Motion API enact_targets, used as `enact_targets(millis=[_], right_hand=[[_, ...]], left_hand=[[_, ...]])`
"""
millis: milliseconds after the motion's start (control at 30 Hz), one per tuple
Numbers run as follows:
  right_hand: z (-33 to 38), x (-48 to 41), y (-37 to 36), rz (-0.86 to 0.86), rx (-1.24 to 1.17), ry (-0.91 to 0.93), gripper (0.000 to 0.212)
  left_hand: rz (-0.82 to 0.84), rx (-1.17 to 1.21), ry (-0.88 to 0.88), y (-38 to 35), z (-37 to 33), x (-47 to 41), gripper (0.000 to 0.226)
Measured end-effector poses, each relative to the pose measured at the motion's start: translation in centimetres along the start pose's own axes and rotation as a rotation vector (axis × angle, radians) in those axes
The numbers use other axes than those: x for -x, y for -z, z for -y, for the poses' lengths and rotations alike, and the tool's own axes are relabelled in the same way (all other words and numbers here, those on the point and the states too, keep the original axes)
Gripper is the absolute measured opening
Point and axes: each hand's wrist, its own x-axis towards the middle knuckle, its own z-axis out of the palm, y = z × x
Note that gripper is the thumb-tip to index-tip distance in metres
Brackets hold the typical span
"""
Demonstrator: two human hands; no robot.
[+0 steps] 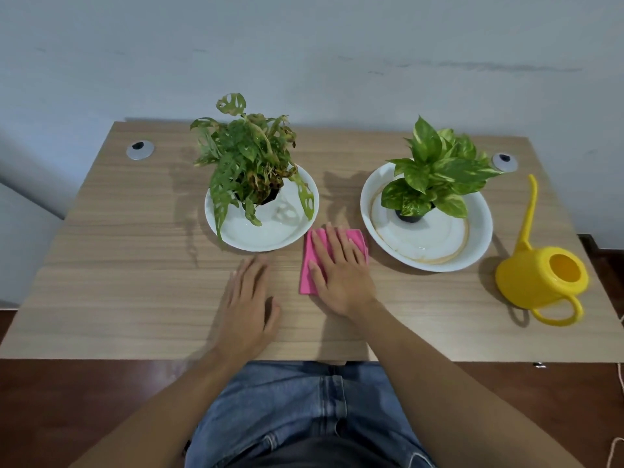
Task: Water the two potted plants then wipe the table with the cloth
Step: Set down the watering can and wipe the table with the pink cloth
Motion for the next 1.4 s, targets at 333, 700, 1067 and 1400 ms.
enact_targets(millis=[333,700,1067,1400], right_hand=[[-10.0,9.6,2.3,0.024,0.024,0.069,0.070],[-9.3,8.7,1.6,0.004,0.042,-0.010,0.068],[-3.4,-4.4,1.1,-0.019,-0.050,-0.021,0.068],[-2.7,-10.2,1.4,-0.020,-0.095,-0.018,0.070]], left_hand=[[0.152,0.017,-0.237,-2.5,-5.1,-8.0,0.071],[0.120,-0.016,-0.145,-3.4,-5.6,-8.0,0.077],[0.029,0.060,-0.115,-3.2,-5.5,-8.3,0.078],[0.023,0.111,-0.124,-3.2,-5.0,-8.4,0.075]])
